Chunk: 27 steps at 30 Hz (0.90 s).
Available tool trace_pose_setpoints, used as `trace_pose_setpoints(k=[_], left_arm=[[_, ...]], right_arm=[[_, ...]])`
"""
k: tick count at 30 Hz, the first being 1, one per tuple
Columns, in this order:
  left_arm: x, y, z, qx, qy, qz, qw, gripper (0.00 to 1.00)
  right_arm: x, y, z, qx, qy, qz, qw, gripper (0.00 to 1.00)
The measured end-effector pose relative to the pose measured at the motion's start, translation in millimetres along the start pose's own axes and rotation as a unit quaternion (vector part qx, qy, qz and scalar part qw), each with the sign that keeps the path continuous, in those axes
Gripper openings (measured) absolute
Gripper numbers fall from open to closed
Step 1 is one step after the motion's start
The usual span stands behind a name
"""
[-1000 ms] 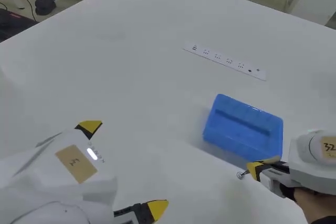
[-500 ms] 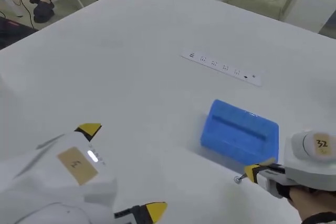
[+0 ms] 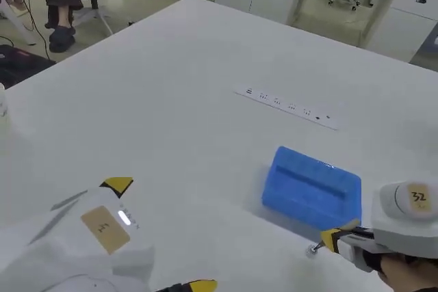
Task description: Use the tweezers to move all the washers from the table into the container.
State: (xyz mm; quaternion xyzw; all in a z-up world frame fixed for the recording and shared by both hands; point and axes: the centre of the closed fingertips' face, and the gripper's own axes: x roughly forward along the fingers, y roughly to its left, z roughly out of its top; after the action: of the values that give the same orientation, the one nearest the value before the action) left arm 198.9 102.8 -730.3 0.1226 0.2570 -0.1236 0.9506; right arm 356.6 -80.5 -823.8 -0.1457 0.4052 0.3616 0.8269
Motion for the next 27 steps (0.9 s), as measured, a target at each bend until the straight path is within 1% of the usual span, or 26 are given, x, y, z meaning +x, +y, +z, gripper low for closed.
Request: trace_pose_setpoints(k=[5,10,14,18,21,27], left_arm=[[-3.8,-5.4,-2.5,0.0,0.0,-0.004,1.0,0.9],[-5.8,-12.2,-6.0,-0.001,0.004,-0.01,0.9999,0.9],[-6.5,-16.0,-7.0,-0.012,0.002,-0.016,0.9998,0.9],[-7.1,-17.1,-5.7,-0.009,-0.002,-0.015,0.9998,0.9],[-6.9,-20.2,-7.5,-0.008,0.0,-0.019,0.9998,0.9],[-7.4,-24.2,-7.7,0.0,-0.001,-0.023,0.9997,0.9]], right_arm=[[-10.7,1.3,5.8,0.008,-0.011,0.002,0.9999,0.0],[-22.1,6.8,10.9,0.017,-0.023,0.01,0.9996,0.0],[-30.0,12.0,15.1,0.006,-0.027,0.012,0.9995,0.0],[-37.5,14.9,20.0,-0.002,-0.031,0.015,0.9994,0.0],[-42.1,16.0,23.3,-0.005,-0.033,0.014,0.9993,0.0],[-48.3,13.7,30.7,-0.005,-0.039,0.011,0.9992,0.0]])
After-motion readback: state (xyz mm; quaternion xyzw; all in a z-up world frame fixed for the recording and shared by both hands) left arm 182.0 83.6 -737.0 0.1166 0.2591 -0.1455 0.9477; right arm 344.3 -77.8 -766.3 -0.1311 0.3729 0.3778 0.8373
